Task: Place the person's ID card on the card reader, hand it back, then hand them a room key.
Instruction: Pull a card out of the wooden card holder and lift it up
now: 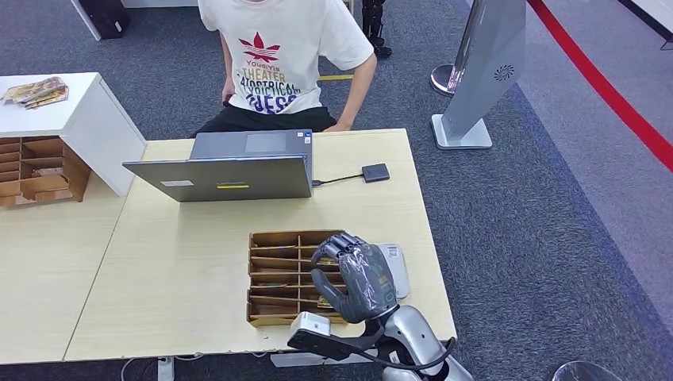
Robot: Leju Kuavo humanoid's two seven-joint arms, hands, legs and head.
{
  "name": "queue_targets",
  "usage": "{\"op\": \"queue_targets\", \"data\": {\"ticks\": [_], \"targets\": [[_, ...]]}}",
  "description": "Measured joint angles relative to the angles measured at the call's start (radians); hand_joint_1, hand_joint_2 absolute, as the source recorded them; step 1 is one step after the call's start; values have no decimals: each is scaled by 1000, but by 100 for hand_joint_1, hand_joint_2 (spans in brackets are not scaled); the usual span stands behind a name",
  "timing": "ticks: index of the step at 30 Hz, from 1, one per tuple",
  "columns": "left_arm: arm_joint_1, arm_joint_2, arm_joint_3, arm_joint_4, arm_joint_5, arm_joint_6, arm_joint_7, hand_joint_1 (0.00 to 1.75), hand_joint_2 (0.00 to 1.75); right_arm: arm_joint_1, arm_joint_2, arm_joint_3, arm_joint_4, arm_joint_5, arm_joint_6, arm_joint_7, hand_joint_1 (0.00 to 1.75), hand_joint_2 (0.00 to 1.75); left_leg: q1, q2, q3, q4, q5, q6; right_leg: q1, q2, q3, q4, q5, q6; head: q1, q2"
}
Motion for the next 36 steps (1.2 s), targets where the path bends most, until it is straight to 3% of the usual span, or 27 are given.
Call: {"op": "queue_targets", "data": {"ticks": [9, 17, 23, 29, 33, 36], "targets": [[0, 0, 0, 0, -10, 0, 0, 0, 175, -25, 10, 16, 62, 18, -2, 14, 80, 175, 0, 0, 0, 0, 0, 0, 0, 0, 0, 0, 0, 0, 0, 0], [-1, 0, 0, 0, -14, 0, 0, 0, 175, -37, 17, 18, 96, 21, -2, 21, 99, 175, 0, 0, 0, 0, 0, 0, 0, 0, 0, 0, 0, 0, 0, 0], [-1, -1, 0, 0, -15, 0, 0, 0, 175, -42, 24, 18, 120, 27, -2, 26, 101, 175, 0, 0, 0, 0, 0, 0, 0, 0, 0, 0, 0, 0, 0, 0], [-2, -1, 0, 0, -16, 0, 0, 0, 175, -43, 28, 18, 133, 29, -1, 29, 93, 175, 0, 0, 0, 0, 0, 0, 0, 0, 0, 0, 0, 0, 0, 0], [-2, -1, 0, 0, -18, 0, 0, 0, 175, -45, 33, 19, 142, 33, -1, 29, 73, 175, 0, 0, 0, 0, 0, 0, 0, 0, 0, 0, 0, 0, 0, 0], [-3, -1, 0, 0, -18, 0, 0, 0, 175, -47, 34, 19, 147, 35, 0, 30, 69, 175, 0, 0, 0, 0, 0, 0, 0, 0, 0, 0, 0, 0, 0, 0]]}}
